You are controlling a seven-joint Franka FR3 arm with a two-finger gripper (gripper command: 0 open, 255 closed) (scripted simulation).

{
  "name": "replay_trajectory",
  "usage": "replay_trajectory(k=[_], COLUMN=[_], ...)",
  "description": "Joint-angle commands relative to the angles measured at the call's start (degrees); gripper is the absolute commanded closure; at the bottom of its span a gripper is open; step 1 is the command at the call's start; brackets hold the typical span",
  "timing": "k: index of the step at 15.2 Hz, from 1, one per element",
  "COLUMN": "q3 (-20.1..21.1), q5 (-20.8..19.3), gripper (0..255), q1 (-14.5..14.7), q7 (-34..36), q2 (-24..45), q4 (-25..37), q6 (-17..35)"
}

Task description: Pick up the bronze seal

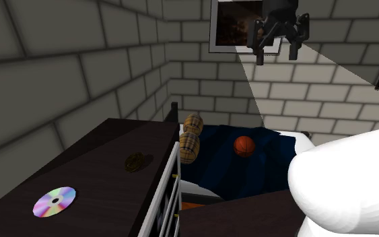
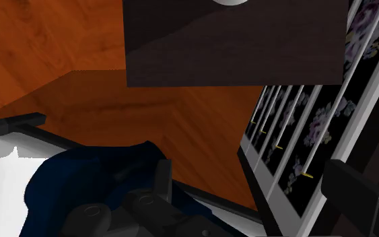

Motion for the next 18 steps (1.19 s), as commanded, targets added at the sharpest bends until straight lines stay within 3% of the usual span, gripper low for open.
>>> replay_trajectory(k=[1, 10, 18], q3=[0.0, 7.6, 15.6], q5=[0.0, 7.1, 11.9], gripper=[0, 0, 0], q1=[0.0, 2.9, 5.3], q7=[0.0, 11.0, 20.6], q2=[0.0, 0.5, 7.9], q4=[0.0, -11.7, -16.7], q6=[0.0, 15.6, 31.5])
